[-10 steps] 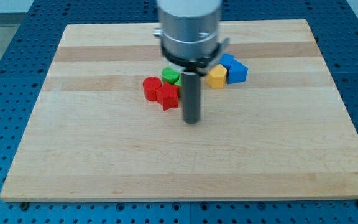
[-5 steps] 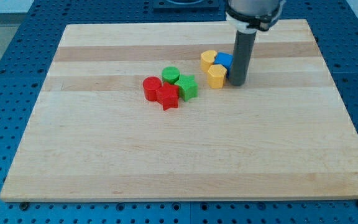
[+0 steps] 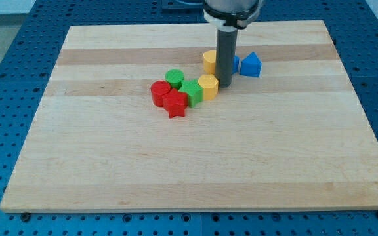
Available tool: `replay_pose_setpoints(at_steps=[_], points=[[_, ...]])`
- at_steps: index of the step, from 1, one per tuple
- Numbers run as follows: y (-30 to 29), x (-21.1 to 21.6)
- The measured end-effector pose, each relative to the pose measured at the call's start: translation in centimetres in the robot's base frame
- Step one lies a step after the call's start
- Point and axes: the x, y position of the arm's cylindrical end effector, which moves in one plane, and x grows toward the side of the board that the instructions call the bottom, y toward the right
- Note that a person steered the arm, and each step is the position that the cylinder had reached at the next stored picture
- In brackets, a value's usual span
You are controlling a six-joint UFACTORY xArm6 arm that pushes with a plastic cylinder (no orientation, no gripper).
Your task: Separate the triangle from the hexagon
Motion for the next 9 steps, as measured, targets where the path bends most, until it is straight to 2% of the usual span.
replay_pose_setpoints(at_steps=[1, 3, 9], points=[[0.9, -0.5], [6.9, -2.4], [8.5, -12.2]])
